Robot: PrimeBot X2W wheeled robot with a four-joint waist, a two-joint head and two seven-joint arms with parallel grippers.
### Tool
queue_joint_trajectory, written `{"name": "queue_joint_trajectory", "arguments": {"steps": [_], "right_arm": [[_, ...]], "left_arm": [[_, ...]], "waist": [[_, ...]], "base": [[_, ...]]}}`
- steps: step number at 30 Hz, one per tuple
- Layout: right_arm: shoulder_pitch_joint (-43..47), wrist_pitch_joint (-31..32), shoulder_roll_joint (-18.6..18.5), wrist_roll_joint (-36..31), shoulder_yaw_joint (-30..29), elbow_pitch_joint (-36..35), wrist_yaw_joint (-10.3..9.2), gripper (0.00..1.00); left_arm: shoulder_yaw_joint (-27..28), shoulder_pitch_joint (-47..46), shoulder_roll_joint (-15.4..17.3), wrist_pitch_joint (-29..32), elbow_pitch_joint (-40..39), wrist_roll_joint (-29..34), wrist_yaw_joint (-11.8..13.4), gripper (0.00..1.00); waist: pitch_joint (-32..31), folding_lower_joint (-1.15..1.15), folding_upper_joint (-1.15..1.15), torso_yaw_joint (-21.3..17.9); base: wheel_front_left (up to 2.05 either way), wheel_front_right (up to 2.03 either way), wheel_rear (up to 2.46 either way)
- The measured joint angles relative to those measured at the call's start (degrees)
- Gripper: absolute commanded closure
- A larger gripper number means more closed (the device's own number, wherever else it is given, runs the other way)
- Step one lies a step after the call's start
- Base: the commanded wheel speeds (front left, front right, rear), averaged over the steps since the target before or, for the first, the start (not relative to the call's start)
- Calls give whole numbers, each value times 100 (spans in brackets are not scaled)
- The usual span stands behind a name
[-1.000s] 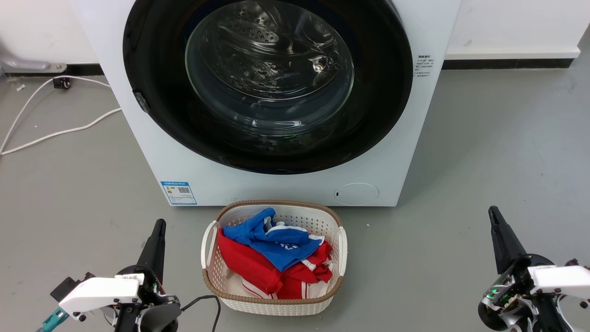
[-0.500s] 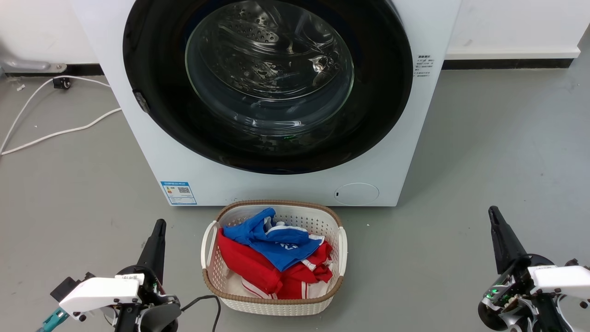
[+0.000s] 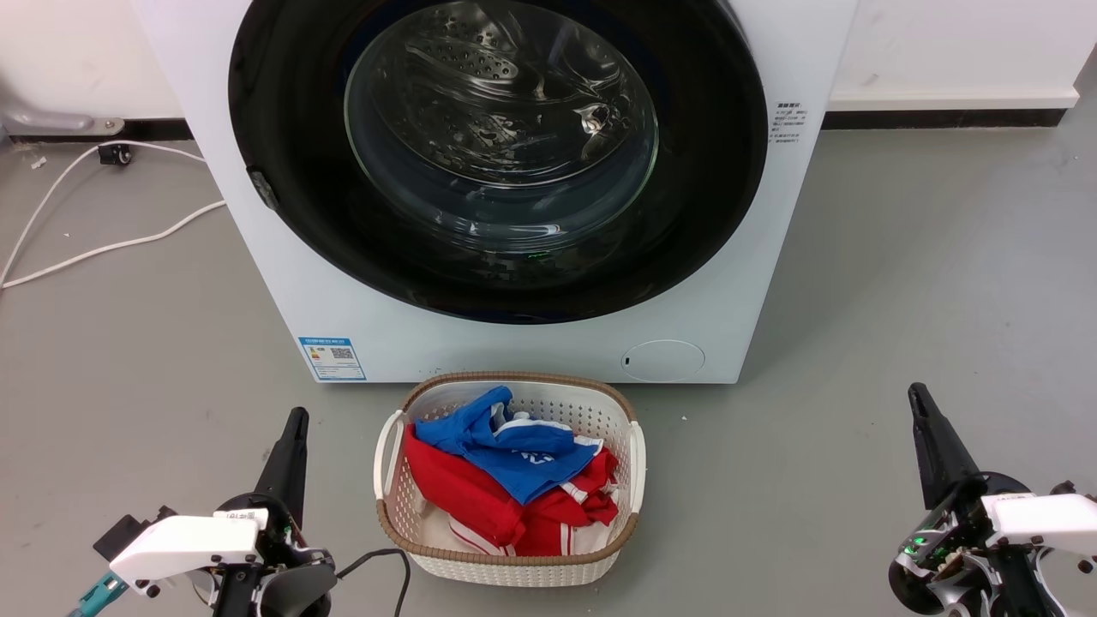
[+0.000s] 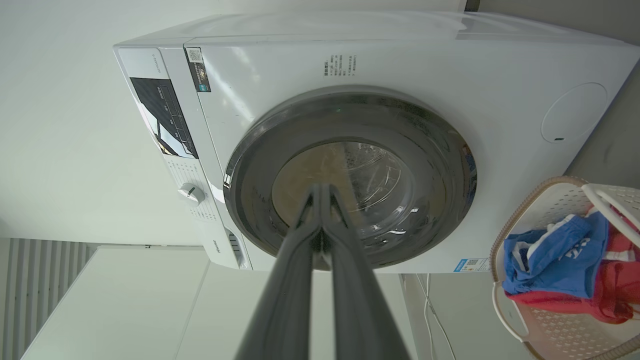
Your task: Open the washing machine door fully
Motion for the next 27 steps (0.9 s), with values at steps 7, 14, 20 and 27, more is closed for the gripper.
{"name": "queue_joint_trajectory", "arguments": {"steps": [7,14,20,27], "right_arm": [[12,0,2,3,1,23,0,0],[203,-80,29,2,45,69,-1,0],[259,-249,30,-63,123,-164,-1,0],[331,-439,-38,-326,227,-377,-1,0]], "left_arm": [[3,11,-8,0,23,4,1,0],[-141,181,-51,-116,113,7,8,0],[-275,181,-52,-275,-33,124,7,0],[-392,181,-53,-461,-193,425,8,0]], "waist": [[0,0,0,0],[1,0,0,-2],[3,0,0,-4],[16,0,0,-1]], "base": [[0,0,0],[0,0,0],[0,0,0],[0,0,0]]}}
